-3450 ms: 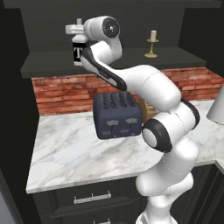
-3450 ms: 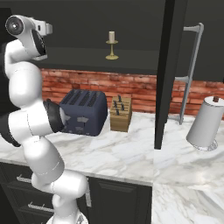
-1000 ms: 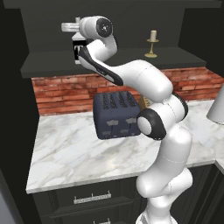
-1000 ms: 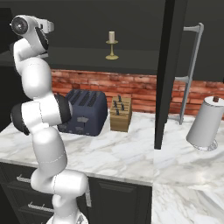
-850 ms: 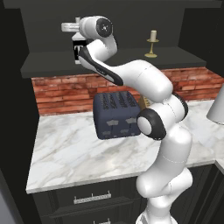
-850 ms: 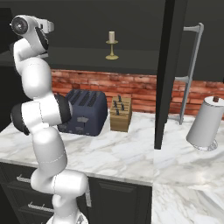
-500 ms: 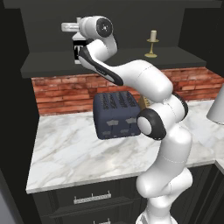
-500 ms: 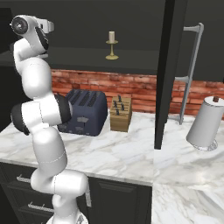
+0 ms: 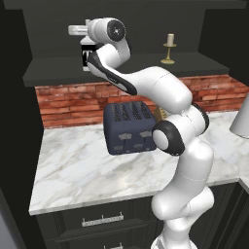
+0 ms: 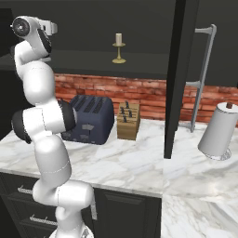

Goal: Get the candle and the liquor from the cabinet and move them to the dining counter.

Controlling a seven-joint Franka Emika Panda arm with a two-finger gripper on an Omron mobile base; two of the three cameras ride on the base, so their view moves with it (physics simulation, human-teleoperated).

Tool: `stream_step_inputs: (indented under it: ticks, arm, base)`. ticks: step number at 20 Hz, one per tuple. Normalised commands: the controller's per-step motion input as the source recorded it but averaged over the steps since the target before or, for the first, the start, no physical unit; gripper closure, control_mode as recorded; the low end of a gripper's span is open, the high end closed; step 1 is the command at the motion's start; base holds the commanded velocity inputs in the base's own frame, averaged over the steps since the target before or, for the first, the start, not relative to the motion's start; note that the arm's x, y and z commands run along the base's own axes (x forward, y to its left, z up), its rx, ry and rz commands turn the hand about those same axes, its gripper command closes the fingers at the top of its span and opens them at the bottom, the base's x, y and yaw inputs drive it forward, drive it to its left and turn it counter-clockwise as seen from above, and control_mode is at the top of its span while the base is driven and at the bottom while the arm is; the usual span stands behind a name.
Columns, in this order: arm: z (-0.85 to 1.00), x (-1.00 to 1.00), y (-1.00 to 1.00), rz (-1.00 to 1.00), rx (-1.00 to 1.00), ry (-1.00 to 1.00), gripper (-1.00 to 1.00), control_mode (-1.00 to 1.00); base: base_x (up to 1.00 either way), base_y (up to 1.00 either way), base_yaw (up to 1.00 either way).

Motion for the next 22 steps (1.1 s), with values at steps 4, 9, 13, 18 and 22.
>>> stream_step_inputs:
  ticks: [4, 9, 13, 18, 22]
  arm:
    - [0.0, 0.0, 0.0, 0.0, 0.0, 0.0, 1.0, -1.0]
    - [0.0, -0.21, -0.01, 0.0, 0.0, 0.0, 1.0, -1.0]
    - [0.0, -0.47, -0.03, 0.01, 0.0, 0.0, 1.0, -1.0]
    - [0.0, -0.55, -0.22, 0.01, 0.0, 0.0, 1.0, -1.0]
    - [0.0, -0.74, -0.43, 0.0, 0.0, -0.04, 1.0, -1.0]
  base:
    - [0.0, 0.0, 0.0]
    - [0.0, 0.0, 0.0]
    - [0.0, 0.0, 0.0]
    - [0.0, 0.0, 0.0]
    - [0.0, 0.0, 0.0]
